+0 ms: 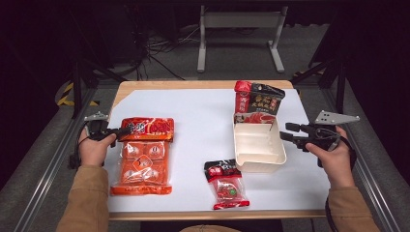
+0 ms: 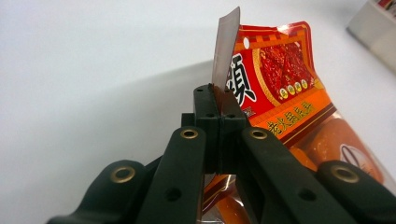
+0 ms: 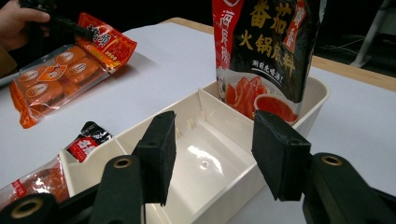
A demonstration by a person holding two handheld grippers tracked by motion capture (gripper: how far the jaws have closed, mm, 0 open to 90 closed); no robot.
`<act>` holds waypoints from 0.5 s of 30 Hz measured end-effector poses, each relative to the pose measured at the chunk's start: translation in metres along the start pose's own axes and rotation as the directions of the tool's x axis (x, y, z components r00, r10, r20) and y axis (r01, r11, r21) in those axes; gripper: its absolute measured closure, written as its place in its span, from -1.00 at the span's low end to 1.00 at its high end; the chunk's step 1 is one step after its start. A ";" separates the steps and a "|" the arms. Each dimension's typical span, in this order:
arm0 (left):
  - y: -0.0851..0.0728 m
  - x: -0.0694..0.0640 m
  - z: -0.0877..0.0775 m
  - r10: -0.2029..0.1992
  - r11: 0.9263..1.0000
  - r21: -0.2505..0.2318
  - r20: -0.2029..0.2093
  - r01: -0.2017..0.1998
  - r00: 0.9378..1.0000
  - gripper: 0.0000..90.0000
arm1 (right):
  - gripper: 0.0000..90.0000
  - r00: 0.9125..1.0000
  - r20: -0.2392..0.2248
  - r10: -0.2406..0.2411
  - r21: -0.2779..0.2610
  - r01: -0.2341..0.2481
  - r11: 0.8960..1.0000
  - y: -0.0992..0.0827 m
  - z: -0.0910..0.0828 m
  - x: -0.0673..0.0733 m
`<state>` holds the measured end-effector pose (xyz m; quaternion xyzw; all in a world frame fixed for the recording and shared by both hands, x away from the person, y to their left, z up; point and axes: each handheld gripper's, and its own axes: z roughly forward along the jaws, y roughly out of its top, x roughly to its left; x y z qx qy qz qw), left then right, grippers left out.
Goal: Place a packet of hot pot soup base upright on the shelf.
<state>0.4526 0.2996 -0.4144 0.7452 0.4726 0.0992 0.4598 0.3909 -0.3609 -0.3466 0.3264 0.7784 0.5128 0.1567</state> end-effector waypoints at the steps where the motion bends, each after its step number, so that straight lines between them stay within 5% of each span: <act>1: 0.002 -0.002 -0.002 0.007 1.000 -0.005 -0.001 -0.007 1.000 1.00 | 0.13 1.000 -0.001 0.003 -0.001 -0.003 1.000 0.000 0.000 0.000; 7: 0.014 -0.018 -0.022 0.049 0.997 -0.058 -0.002 -0.049 0.999 1.00 | 0.15 1.000 -0.005 0.005 -0.009 -0.005 1.000 0.002 -0.002 0.001; 15: 0.026 -0.041 -0.038 0.061 0.990 -0.128 0.041 -0.055 0.997 1.00 | 0.16 1.000 -0.007 0.003 -0.020 -0.004 1.000 0.004 -0.005 0.003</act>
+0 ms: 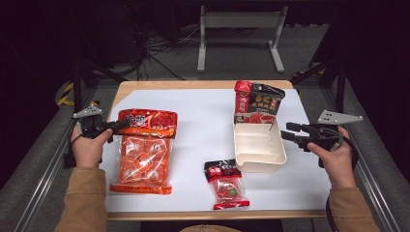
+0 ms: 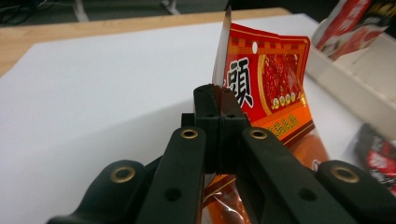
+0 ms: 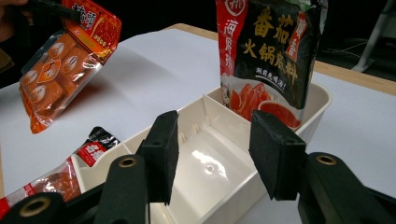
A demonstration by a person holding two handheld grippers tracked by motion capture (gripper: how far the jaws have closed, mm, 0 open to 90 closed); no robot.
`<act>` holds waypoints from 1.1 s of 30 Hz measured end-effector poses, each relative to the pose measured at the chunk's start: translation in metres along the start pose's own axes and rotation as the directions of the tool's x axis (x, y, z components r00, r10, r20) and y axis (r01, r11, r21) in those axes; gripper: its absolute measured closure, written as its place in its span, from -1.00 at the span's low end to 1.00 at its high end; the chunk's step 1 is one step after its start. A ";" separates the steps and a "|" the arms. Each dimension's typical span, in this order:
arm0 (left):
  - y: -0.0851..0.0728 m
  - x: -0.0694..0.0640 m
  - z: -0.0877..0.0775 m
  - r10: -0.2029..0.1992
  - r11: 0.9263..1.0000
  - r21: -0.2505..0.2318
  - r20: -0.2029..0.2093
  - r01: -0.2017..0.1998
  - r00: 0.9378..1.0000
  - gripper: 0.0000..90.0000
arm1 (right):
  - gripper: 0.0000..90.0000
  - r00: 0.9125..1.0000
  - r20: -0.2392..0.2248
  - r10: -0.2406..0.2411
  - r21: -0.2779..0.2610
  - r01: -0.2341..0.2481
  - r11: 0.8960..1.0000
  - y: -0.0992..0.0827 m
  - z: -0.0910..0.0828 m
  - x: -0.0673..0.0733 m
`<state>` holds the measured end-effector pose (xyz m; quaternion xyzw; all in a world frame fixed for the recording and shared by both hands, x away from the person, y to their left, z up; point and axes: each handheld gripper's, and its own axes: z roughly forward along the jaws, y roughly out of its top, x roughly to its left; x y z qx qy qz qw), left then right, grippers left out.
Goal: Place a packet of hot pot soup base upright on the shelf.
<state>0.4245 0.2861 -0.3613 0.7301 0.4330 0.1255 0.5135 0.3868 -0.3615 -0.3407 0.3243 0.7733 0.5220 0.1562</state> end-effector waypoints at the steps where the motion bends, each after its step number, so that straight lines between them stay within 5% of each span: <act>1: 0.002 -0.002 -0.002 0.006 1.000 -0.012 0.009 -0.006 1.000 1.00 | 0.16 1.000 -0.002 0.001 -0.003 -0.001 1.000 0.001 -0.001 0.000; 11: 0.014 -0.027 -0.020 0.071 0.996 -0.058 0.040 -0.068 0.997 1.00 | 0.16 1.000 -0.001 0.012 -0.016 -0.012 1.000 0.002 -0.005 0.000; 16: 0.022 -0.046 -0.034 0.123 0.988 -0.105 0.058 -0.117 0.991 1.00 | 0.16 1.000 0.002 0.016 -0.016 -0.016 1.000 0.001 -0.005 -0.001; 23: 0.031 -0.073 -0.049 0.208 0.962 -0.185 0.035 -0.198 0.977 1.00 | 0.16 1.000 0.001 0.014 -0.018 -0.014 1.000 0.001 -0.005 0.000; 28: 0.035 -0.083 -0.054 0.240 0.949 -0.224 0.056 -0.222 0.969 1.00 | 0.16 1.000 0.002 0.015 -0.023 -0.015 1.000 0.002 -0.005 0.000; 29: 0.039 -0.092 -0.056 0.264 0.942 -0.235 0.070 -0.241 0.962 1.00 | 0.16 1.000 -0.001 0.013 -0.024 -0.013 1.000 0.002 -0.004 0.001; 33: 0.041 -0.100 -0.057 0.291 0.933 -0.247 0.089 -0.262 0.952 1.00 | 0.16 1.000 -0.006 0.008 -0.019 -0.008 1.000 0.002 -0.002 0.002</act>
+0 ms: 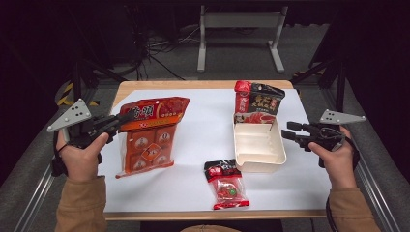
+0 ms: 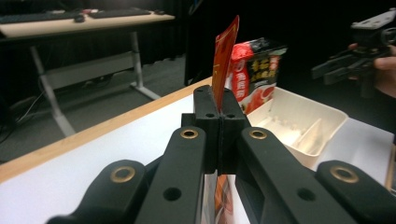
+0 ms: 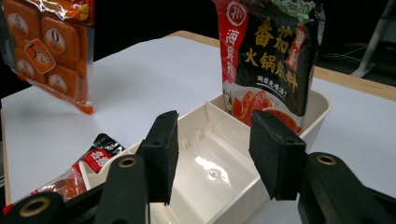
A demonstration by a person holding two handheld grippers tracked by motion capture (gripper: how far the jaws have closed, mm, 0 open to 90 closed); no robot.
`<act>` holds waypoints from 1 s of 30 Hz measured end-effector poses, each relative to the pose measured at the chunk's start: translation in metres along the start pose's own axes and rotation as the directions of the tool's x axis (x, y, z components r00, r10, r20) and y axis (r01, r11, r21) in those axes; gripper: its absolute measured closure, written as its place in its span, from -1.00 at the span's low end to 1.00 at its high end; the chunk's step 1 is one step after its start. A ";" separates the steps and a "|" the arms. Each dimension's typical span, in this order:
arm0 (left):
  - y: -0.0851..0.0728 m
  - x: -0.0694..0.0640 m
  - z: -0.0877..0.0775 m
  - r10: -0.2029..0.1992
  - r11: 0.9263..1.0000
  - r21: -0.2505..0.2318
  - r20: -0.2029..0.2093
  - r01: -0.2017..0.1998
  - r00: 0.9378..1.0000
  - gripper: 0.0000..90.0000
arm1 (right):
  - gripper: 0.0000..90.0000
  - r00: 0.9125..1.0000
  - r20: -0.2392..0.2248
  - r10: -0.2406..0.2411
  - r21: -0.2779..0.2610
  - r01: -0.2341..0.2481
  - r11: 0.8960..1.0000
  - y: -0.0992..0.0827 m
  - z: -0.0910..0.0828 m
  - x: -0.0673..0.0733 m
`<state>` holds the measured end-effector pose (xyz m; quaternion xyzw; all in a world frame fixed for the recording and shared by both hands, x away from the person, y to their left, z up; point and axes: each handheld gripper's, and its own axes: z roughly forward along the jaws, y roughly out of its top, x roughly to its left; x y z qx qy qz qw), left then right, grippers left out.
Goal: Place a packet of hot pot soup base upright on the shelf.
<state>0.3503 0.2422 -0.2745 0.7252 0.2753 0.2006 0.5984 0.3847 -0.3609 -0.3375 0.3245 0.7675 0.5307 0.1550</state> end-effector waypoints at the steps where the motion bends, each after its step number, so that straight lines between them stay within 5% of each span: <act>1: 0.001 -0.002 0.001 0.008 1.000 -0.002 0.007 -0.008 1.000 1.00 | 0.16 1.000 -0.002 -0.003 0.003 0.003 1.000 0.000 0.001 0.001; 11: 0.008 -0.009 0.008 0.033 0.999 -0.006 0.018 -0.033 0.999 1.00 | 0.12 0.999 -0.026 -0.021 -0.020 0.020 1.000 0.009 0.006 0.008; 19: 0.014 -0.019 0.022 0.047 0.998 -0.033 0.076 -0.044 0.996 1.00 | -0.05 0.996 -0.040 -0.086 -0.058 0.084 0.995 0.021 0.016 0.022; 30: 0.022 -0.034 0.043 0.074 0.995 -0.076 0.133 -0.065 0.988 1.00 | -0.12 0.983 -0.115 -0.145 -0.078 0.137 0.988 0.037 0.043 0.045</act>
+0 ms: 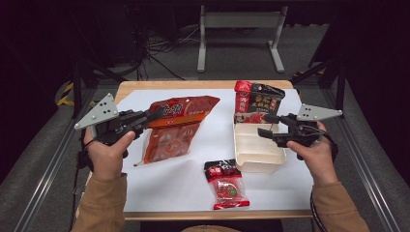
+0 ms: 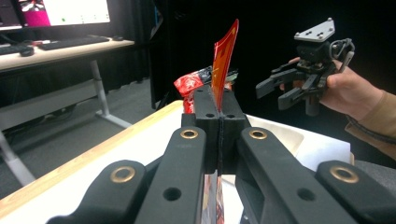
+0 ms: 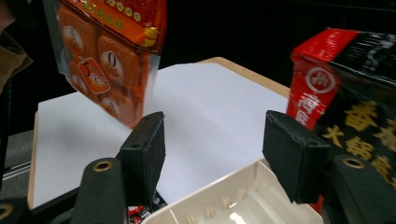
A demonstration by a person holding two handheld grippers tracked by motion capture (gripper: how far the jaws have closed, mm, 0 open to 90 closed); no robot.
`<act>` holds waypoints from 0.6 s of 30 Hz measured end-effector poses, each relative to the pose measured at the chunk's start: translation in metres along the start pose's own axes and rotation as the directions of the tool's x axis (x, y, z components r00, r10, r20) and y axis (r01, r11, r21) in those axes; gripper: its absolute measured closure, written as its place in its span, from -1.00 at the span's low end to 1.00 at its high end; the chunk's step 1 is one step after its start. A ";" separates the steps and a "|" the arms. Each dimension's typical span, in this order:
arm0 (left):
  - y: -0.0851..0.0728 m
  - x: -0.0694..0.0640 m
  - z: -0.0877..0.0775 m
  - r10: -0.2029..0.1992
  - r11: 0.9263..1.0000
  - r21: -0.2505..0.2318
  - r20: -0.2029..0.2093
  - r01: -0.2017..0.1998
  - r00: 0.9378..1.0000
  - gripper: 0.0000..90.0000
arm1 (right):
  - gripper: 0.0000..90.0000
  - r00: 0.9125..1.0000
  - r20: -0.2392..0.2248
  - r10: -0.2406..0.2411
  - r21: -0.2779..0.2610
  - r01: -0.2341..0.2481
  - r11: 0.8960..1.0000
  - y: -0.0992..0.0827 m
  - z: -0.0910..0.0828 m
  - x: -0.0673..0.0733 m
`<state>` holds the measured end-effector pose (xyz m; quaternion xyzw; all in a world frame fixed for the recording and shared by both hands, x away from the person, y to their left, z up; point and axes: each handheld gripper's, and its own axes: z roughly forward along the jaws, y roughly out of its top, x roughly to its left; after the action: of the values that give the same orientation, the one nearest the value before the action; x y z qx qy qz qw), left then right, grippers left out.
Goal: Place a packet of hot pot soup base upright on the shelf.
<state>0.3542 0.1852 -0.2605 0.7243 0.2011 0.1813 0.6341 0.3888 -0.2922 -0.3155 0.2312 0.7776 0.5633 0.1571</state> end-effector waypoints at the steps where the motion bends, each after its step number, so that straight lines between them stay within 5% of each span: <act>1: 0.001 -0.001 0.004 0.001 1.000 -0.002 0.002 -0.001 1.000 1.00 | -0.13 1.000 -0.011 -0.005 0.004 0.005 1.000 0.002 0.004 0.002; 18: 0.015 -0.017 0.038 0.037 0.999 -0.008 0.059 -0.037 0.998 1.00 | -0.26 0.993 -0.104 -0.053 0.037 0.058 0.998 0.015 0.051 0.019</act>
<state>0.3603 0.1419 -0.2503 0.7309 0.1680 0.1721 0.6387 0.4011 -0.2377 -0.3170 0.1832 0.8020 0.5541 0.1275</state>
